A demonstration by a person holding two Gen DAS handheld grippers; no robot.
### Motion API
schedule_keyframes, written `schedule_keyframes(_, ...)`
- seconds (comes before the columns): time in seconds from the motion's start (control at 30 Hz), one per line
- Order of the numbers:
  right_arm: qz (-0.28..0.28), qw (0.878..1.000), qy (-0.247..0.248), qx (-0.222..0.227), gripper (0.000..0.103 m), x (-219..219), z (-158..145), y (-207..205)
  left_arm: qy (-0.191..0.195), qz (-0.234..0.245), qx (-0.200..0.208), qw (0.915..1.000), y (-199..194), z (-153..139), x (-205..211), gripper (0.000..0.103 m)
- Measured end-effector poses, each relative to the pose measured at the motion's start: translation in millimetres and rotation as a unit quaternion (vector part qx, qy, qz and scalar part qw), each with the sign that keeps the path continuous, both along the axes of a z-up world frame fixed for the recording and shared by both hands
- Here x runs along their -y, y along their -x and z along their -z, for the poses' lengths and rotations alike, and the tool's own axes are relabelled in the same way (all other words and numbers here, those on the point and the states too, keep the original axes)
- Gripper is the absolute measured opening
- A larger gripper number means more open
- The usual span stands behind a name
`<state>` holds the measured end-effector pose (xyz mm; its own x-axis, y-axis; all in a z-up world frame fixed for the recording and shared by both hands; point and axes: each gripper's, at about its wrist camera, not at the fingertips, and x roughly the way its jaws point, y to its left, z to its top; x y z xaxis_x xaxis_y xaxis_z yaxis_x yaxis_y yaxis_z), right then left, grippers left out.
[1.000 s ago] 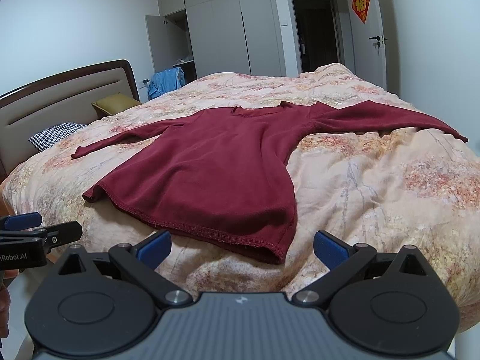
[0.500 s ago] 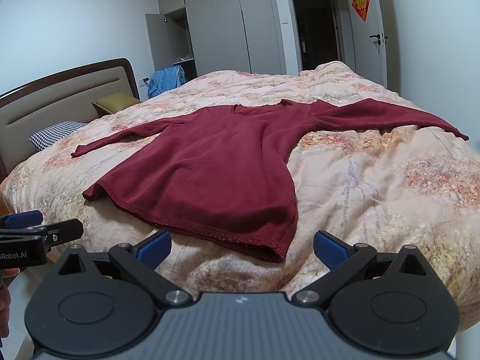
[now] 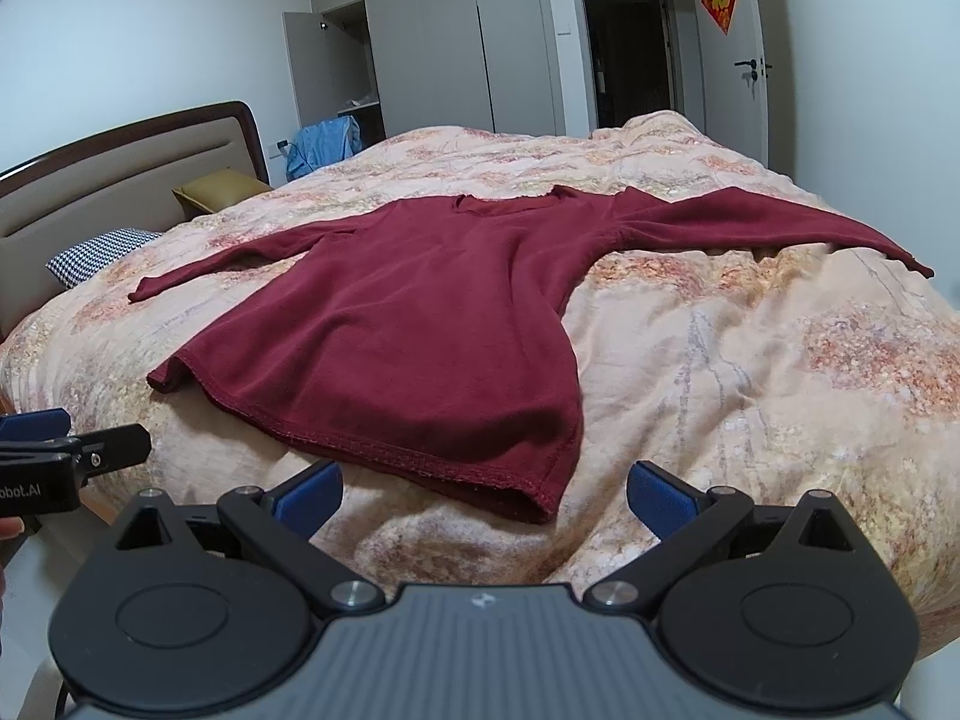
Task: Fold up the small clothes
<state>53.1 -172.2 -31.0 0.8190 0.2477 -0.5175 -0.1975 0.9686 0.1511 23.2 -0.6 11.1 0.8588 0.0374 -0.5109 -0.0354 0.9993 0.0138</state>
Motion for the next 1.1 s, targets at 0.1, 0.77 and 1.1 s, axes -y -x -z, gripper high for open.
schedule_keyframes(0.1, 0.001, 1.000, 0.002, -0.010, 0.103, 0.9, -0.2, -7.4, 0.002, -0.005, -0.012, 0.9999, -11.9, -2.3, 0.1, 0.102)
schedule_keyframes(0.77, 0.048, 0.999, 0.010, 0.001, 0.103, 46.1, -21.3, -105.5, -0.021, -0.012, 0.001, 0.9997, -167.5, -55.8, 25.1, 0.102)
schedule_keyframes(1.1, 0.124, 0.992, 0.000, 0.028, 0.103, 112.3, -25.2, -174.4, -0.021, 0.007, 0.013, 0.9997, -257.3, -59.5, 78.7, 0.102)
